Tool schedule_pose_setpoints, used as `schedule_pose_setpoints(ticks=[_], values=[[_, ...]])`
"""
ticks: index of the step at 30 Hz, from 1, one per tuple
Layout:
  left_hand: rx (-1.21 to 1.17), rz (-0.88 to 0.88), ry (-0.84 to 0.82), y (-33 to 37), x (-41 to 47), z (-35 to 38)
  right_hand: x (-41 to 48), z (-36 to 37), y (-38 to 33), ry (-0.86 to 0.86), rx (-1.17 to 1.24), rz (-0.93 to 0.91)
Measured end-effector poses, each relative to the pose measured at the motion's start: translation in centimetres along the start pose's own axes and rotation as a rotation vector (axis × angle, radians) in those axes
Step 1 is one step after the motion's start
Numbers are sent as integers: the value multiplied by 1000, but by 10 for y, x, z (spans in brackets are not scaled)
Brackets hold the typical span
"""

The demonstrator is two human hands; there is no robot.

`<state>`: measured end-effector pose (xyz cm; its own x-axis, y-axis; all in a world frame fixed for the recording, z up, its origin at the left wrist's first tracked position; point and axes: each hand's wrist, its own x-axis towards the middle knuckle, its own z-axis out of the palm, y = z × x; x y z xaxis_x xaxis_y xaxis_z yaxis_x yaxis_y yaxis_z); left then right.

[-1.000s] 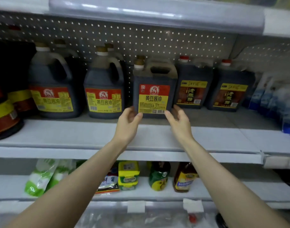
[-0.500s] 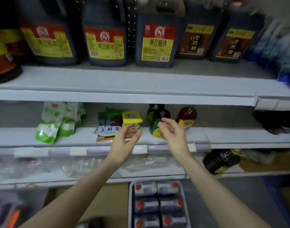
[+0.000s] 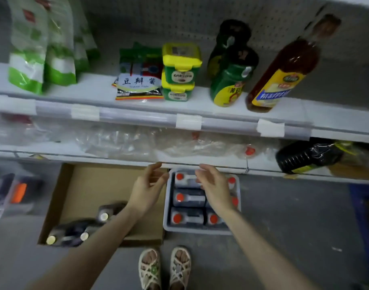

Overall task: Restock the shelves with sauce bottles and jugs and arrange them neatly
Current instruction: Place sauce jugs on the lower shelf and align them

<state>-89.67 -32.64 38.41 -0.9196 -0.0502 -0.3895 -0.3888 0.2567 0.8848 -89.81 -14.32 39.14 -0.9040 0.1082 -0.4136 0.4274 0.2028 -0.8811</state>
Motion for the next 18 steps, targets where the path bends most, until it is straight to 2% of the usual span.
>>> schedule_pose_setpoints(ticks=[9,18], values=[[-25,-227,45,-114,-12,-40,-1,89,95,-131,-110,148],[9,-376,32,-250,-15,-135,-9,248,179,-213,-175,345]])
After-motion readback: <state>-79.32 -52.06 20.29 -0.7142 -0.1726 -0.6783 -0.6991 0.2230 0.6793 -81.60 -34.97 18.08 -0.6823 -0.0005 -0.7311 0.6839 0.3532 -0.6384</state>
